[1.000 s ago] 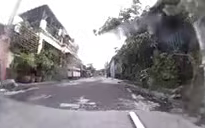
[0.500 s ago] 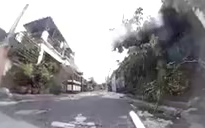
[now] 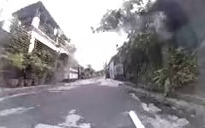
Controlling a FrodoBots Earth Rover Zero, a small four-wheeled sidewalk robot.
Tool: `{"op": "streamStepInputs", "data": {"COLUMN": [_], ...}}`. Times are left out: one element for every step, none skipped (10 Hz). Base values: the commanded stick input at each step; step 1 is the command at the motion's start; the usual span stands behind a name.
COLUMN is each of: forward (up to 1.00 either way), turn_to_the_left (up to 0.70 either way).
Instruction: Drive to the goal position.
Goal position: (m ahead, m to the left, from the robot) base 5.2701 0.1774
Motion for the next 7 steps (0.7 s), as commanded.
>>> {"op": "streamStepInputs", "data": {"forward": [0.85, 0.85, 0.85, 0.85, 0.85, 0.85, 0.85], "turn_to_the_left": [0.00, 0.00, 0.00, 0.00, 0.00, 0.00, 0.00]}}
